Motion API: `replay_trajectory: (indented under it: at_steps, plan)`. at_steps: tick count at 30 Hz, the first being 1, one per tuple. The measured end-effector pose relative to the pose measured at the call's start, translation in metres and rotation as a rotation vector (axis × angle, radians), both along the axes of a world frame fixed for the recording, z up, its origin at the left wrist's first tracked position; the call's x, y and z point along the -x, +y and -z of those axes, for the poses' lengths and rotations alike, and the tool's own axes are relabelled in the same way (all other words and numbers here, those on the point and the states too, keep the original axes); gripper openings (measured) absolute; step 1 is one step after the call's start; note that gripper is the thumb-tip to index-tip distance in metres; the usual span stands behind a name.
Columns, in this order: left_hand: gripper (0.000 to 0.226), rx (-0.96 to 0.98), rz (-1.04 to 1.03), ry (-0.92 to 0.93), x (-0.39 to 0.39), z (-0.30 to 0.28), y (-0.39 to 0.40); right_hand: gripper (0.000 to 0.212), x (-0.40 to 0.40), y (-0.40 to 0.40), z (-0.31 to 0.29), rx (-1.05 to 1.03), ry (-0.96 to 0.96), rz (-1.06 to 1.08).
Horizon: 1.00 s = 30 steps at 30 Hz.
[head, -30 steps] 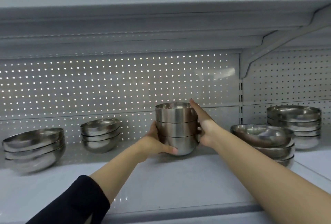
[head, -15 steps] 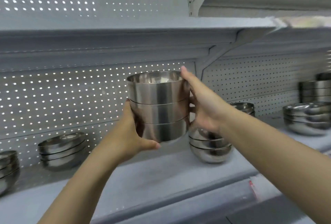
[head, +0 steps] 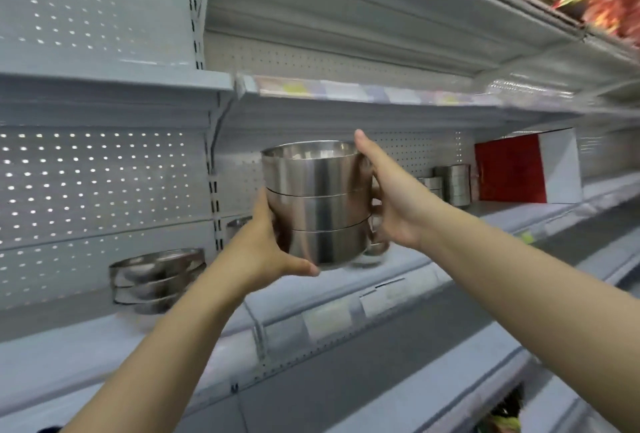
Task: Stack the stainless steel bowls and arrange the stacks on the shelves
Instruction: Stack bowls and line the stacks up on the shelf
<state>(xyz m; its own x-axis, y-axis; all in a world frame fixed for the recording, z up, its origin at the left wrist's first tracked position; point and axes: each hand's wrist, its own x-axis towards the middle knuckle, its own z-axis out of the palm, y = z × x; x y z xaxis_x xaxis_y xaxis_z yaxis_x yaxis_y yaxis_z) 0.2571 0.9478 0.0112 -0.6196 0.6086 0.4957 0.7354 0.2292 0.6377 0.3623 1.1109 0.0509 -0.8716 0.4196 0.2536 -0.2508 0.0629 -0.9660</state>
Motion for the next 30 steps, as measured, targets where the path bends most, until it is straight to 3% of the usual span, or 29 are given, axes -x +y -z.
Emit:
replay_trajectory:
  at_steps: [4,14,19,26,30]
  plan:
    - [0.112,-0.007,0.071,-0.031,-0.038,0.003,0.100,0.051,-0.048,0.094,-0.001,0.000,0.000,0.041]
    - [0.122,0.055,0.196,-0.072,-0.052,0.010,0.317,0.052,-0.072,0.294,0.019,0.058,0.014,0.200]
    - [0.121,0.153,0.158,-0.091,-0.012,0.015,0.383,0.050,-0.024,0.365,0.037,0.155,-0.003,0.172]
    - [0.128,0.110,0.022,-0.172,0.068,0.018,0.445,0.061,0.085,0.429,0.040,0.213,-0.009,0.117]
    - [0.111,0.099,-0.101,-0.193,0.112,0.027,0.467,0.049,0.145,0.453,0.042,0.229,-0.027,0.077]
